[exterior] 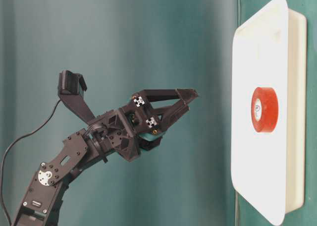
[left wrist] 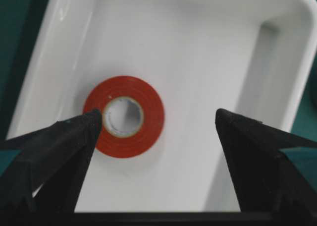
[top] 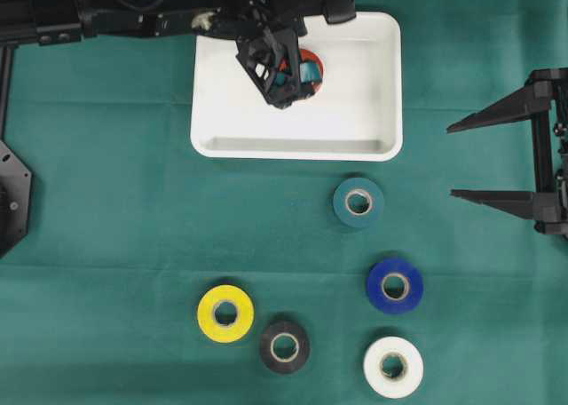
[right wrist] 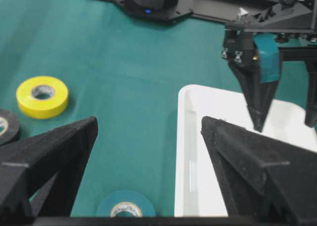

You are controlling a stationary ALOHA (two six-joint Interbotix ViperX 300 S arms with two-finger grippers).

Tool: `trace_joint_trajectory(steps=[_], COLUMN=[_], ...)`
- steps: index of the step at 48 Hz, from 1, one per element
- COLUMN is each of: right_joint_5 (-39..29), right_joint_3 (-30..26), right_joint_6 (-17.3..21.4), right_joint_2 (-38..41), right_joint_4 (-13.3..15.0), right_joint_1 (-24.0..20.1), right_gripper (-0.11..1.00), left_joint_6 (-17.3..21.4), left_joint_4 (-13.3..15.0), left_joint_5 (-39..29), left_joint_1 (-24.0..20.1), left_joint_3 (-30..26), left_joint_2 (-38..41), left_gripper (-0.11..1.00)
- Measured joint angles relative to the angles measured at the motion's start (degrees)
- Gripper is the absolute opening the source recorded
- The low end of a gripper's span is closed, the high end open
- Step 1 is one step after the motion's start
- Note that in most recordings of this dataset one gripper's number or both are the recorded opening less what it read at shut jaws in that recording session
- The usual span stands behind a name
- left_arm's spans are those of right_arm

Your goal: Pick up the tape from a random location and place it into the white case.

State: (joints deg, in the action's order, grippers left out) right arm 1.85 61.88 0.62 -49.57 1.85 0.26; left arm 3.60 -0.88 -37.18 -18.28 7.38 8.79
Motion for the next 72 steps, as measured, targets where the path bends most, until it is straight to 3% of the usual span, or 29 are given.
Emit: trace_joint_trajectory(steps=[21, 38, 72], right_joint_5=[0.00, -0.26, -0.35], right_joint_3=[0.00, 0.00, -0.26], right_joint_6=[0.00, 0.09, 0.18], right_joint_2=[0.00, -0.09, -0.44], right_joint_4=[0.00, 0.00, 0.00], right_joint_1=[0.00, 0.00, 0.00], right_gripper=[0.90, 0.90, 0.90], left_joint_6=[0.18, 0.09, -0.18], left_joint_4=[0.00, 0.00, 0.35], left_joint_5=[0.79, 1.67, 15.82], left_joint_1=[11.69, 12.04, 12.57], left_joint_3=[1.76, 6.77, 29.97], left_joint_2=[-1.23, -7.12, -38.94], left_gripper=[0.95, 0.95, 0.95])
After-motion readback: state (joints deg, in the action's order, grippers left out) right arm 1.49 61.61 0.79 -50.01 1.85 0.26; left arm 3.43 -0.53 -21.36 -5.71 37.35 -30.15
